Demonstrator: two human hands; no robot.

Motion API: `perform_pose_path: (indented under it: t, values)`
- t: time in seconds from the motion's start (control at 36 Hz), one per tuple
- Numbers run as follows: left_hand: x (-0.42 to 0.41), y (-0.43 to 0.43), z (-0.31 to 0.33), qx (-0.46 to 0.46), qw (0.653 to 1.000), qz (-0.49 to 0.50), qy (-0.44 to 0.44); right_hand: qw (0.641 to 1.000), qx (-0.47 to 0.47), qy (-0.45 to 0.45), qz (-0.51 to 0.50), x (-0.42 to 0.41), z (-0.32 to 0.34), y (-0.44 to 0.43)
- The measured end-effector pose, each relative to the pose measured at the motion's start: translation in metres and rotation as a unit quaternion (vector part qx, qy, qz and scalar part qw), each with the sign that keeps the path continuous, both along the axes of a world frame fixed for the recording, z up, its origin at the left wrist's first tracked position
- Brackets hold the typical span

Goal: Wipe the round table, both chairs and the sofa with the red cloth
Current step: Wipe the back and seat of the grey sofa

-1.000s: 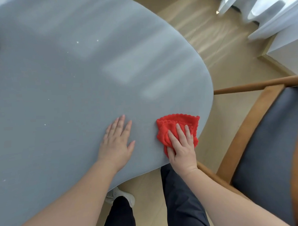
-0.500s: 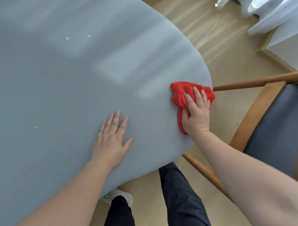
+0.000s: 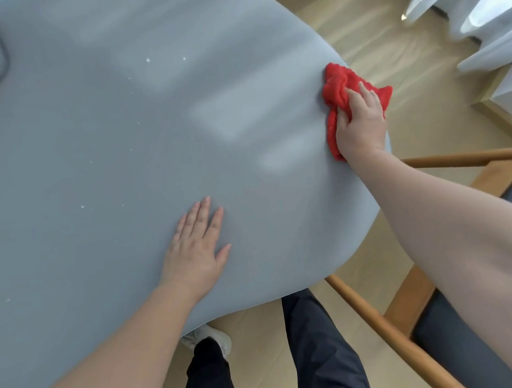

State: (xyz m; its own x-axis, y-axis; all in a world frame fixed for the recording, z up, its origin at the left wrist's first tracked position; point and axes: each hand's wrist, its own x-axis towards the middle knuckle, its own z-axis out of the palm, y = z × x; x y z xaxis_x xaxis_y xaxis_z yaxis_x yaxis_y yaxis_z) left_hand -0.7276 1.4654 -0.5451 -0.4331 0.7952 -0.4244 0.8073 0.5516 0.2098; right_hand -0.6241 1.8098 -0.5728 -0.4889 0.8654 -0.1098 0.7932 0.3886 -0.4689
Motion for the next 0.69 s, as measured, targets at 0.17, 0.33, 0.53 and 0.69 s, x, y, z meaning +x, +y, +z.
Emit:
perform_pose_path:
  t: [0.17, 0.33, 0.53, 0.69]
  values:
    - [-0.001, -0.006, 0.001, 0.0, 1.0, 0.006, 0.002, 0.999, 0.008, -0.019, 0.046, 0.004, 0.003, -0.013]
    - [-0.002, -0.009, 0.006, -0.003, 1.0, 0.021, 0.001, 0.989, 0.003, -0.013, 0.148, 0.018, 0.003, -0.052]
    - [-0.009, -0.009, 0.011, 0.008, 0.999, 0.034, 0.01, 0.948, 0.043, 0.048, 0.312, 0.051, -0.002, -0.168]
    - [-0.02, -0.006, 0.011, 0.017, 0.998, 0.054, 0.025, 0.895, 0.051, 0.034, 0.442, 0.079, -0.004, -0.266]
